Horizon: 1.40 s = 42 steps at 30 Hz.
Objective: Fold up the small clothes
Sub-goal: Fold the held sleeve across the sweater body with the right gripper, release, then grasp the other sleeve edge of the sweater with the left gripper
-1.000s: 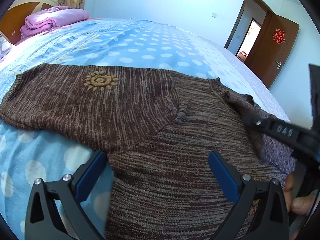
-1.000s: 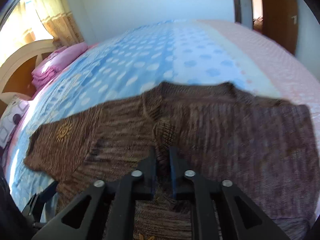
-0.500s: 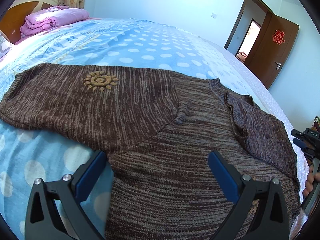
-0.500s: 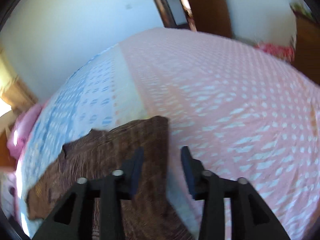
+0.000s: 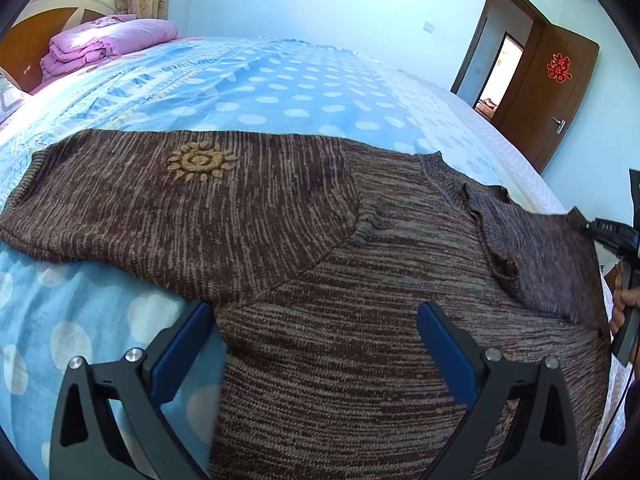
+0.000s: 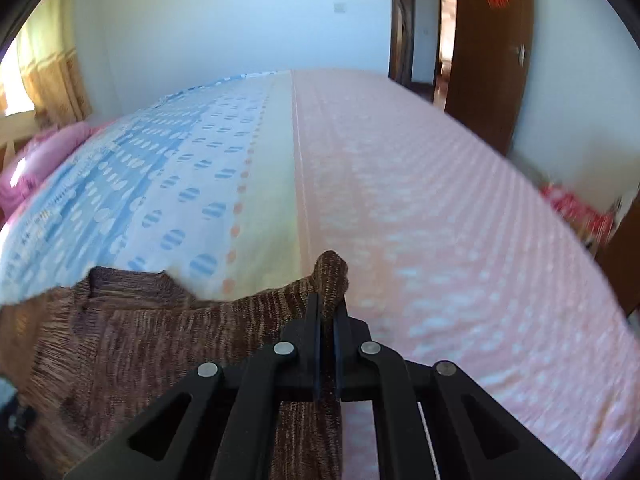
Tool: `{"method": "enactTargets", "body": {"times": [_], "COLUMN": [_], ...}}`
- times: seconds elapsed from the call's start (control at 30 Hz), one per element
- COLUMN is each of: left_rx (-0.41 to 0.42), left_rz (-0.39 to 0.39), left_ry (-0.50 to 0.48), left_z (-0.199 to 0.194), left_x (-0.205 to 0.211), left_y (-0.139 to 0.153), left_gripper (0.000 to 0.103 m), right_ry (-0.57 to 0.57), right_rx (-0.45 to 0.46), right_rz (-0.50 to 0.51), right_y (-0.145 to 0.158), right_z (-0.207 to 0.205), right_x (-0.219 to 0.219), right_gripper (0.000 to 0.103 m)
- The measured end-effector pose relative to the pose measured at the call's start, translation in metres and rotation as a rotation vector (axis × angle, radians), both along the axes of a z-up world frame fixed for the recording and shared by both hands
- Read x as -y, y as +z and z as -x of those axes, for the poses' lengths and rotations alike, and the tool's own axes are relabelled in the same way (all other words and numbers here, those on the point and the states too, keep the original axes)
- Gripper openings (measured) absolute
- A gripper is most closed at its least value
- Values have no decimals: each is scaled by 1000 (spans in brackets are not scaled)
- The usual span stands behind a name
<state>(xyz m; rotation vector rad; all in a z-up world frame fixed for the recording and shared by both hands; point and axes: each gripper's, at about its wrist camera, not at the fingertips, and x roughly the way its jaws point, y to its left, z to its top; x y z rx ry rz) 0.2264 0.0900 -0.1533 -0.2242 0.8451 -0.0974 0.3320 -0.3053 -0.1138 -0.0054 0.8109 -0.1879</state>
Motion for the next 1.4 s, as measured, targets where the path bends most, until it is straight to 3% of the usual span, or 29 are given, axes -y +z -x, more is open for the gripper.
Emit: {"method": "enactTargets", "body": {"times": [0.1,0.17,0.2,0.27,0.33,0.43,0.53,0.63,0.7,0.8,0.83,0.87,0.93,1.0,1.13,1.3,1.4], "left_rx": [-1,-2,-2,-2,-2,-3,-5,-9,-10,-10,-10,-10,-10,-10,-17,-51,-23], "left_rz": [-5,-6,-7,-6,-5,-7,-13,-18,-22,-20,-21,-22,-25,-23,-36,-52,0], "left_ry": [0,0,0,-1,0,0,0,0,0,0,0,0,-1,0,-1,-48,28], "left_z": [0,0,-1,-1,-1,-1,-1,-2,-2,-2,-2,-2,-2,-2,-3,3,18], "left_x": [0,0,0,0,0,0,1,1,1,1,2,2,2,1,2,-5,-40], "left_y": [0,0,0,0,0,0,0,0,-1,-1,-1,-1,-1,-1,-1,5,16], "left_gripper": [103,103,103,103,103,103,103,103,103,103,103,103,103,103,103,103,103], "right_ry": [27,-64,-119,-167,-102,23,129,110,91,36,-5,-58,-143,-102,56,163,179], "right_rx": [-118,-89,-46,34,56,28,-47,-132,-93,-85,-96,-111,-106,8,97,37,23], "right_rz": [119,203,196,77,-42,-116,-107,-68,-93,-44,-11,22,23,-37,-90,-77,-56], "right_y": [-29,-27,-20,-3,8,8,-9,-39,-38,-38,-38,-37,-26,-5,9,-26,-48], "right_z": [-17,-5,7,39,68,102,118,127,136,145,146,145,146,153,150,145,153], "right_x": [8,21,29,43,37,5,-25,-28,-16,-4,-2,0,-4,-27,-95,-153,-165], "right_gripper": [6,7,7,7,7,7,7,7,7,7,18,44,49,49,49,49,50]}}
